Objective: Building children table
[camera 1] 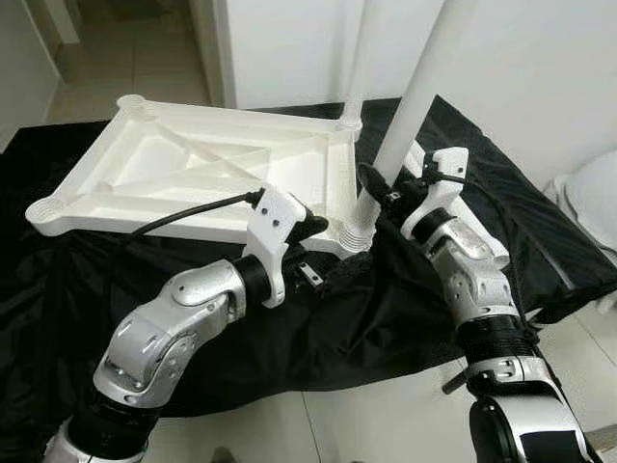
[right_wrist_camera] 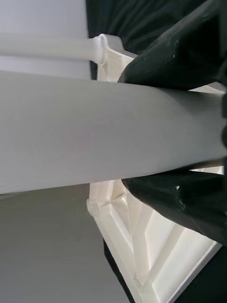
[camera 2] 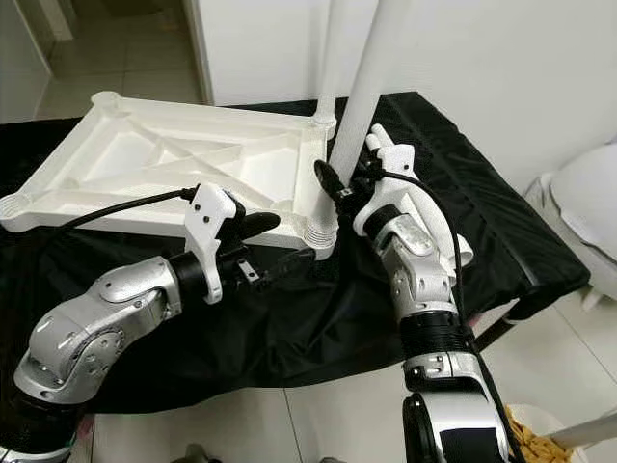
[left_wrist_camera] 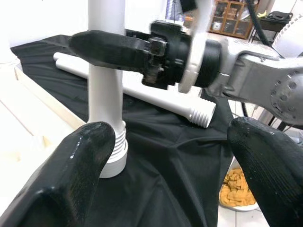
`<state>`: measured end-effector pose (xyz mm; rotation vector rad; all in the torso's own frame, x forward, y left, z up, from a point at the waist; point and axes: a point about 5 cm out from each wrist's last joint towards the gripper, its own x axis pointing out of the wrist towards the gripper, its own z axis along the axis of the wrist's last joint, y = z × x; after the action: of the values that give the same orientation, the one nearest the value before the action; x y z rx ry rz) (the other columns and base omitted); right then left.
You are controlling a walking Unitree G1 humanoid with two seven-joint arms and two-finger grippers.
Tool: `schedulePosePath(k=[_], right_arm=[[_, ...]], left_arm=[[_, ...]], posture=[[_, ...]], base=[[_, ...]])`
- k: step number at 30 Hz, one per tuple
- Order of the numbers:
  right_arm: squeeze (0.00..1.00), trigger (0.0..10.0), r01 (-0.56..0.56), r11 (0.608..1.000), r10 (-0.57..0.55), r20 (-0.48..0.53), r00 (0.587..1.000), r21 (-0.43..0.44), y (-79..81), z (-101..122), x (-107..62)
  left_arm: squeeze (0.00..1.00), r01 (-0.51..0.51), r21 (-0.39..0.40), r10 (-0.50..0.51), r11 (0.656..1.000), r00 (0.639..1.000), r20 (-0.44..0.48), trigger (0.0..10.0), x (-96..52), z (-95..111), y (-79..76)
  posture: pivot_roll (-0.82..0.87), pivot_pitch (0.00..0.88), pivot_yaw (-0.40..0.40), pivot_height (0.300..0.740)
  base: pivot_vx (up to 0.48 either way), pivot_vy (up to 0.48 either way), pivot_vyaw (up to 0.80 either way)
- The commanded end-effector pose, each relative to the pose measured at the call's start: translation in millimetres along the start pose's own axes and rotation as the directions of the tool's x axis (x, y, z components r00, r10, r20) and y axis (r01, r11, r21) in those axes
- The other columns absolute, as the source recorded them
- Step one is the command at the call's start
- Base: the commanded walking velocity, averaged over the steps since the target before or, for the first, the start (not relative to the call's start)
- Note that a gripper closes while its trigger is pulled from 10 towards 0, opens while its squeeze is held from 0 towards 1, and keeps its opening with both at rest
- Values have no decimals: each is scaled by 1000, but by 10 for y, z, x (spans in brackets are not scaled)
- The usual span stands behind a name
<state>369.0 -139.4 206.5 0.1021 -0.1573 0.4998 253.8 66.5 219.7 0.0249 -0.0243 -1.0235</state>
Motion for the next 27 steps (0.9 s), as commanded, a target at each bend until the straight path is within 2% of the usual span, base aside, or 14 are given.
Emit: schedulePosePath(k=[1, 10, 17, 23, 27], right_arm=[[0, 10000, 65, 997, -55, -183, 982, 49, -56, -398, -111], [0, 10000, 72, 997, -64, -218, 974, 31, -31, -440, -68], [0, 10000, 11, 1000, -15, -132, 991, -29, 122, -421, -136], [0, 10000, -16, 999, 12, -127, 992, -28, 200, -454, -175], [0, 10000, 4, 999, -8, -134, 991, -32, 189, -481, -187]], left_arm=[[0, 35, 9, -35, 999, 999, -2, 10000, -8, 19, -31], [0, 25, 8, -25, 1000, 1000, -3, 10000, -21, 19, -35], [0, 24, 6, -24, 1000, 1000, -2, 10000, -26, 23, -33], [0, 26, 6, -26, 1000, 1000, -1, 10000, -21, 25, -29], [0, 27, 7, -27, 1000, 1000, -2, 10000, -16, 26, -26]], posture=[[-7, 82, -5, 740], [2, 83, -10, 740], [-5, 89, -6, 740], [-10, 89, -3, 740], [-11, 88, -3, 740]], base=[[0, 0, 0], [0, 0, 0], [0, 0, 0], [0, 0, 0], [0, 0, 0]])
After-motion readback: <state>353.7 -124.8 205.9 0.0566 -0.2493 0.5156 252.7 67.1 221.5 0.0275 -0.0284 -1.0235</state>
